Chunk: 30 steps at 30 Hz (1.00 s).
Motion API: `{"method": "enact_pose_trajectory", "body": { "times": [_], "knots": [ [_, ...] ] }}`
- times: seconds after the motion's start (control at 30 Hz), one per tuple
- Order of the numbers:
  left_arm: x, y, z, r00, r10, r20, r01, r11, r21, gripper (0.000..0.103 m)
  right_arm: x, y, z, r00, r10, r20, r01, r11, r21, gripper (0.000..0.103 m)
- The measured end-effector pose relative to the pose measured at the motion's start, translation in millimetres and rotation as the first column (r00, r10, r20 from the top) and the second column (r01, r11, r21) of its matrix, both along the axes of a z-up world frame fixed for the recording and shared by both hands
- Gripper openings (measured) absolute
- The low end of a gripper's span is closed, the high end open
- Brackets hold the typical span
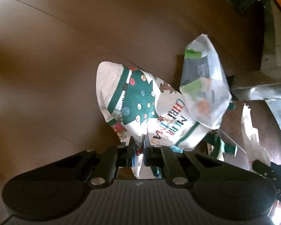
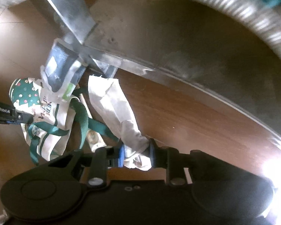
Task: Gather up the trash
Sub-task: 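Carry the Christmas-print bag and white paper strip up to the bin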
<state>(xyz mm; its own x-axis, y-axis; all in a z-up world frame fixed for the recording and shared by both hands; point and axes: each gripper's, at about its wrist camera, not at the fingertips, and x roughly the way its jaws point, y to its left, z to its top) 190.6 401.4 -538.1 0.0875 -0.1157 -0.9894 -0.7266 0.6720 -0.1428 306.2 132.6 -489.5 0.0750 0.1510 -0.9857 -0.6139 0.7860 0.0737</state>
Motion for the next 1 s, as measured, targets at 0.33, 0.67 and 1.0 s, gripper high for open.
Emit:
{"method": "enact_pose_trajectory", "body": {
  "times": [0.33,0.67,1.0],
  "knots": [
    [-41,7,80,0.997,0.014,0.072,-0.02,0.996,0.081,0.005,-25,-45,82,0.999,0.032,0.038,-0.032,0.999,-0.01,0.023],
    [-70,4,181,0.98,0.017,0.197,-0.06,0.975,0.212,0.005,-60,-84,201,0.982,0.001,0.188,-0.015,0.997,0.069,0.022],
    [-74,-7,323,0.926,-0.081,0.369,-0.05,0.942,0.331,0.005,-98,-142,342,0.926,-0.073,0.371,0.011,0.986,0.167,0.021]
  ]
}}
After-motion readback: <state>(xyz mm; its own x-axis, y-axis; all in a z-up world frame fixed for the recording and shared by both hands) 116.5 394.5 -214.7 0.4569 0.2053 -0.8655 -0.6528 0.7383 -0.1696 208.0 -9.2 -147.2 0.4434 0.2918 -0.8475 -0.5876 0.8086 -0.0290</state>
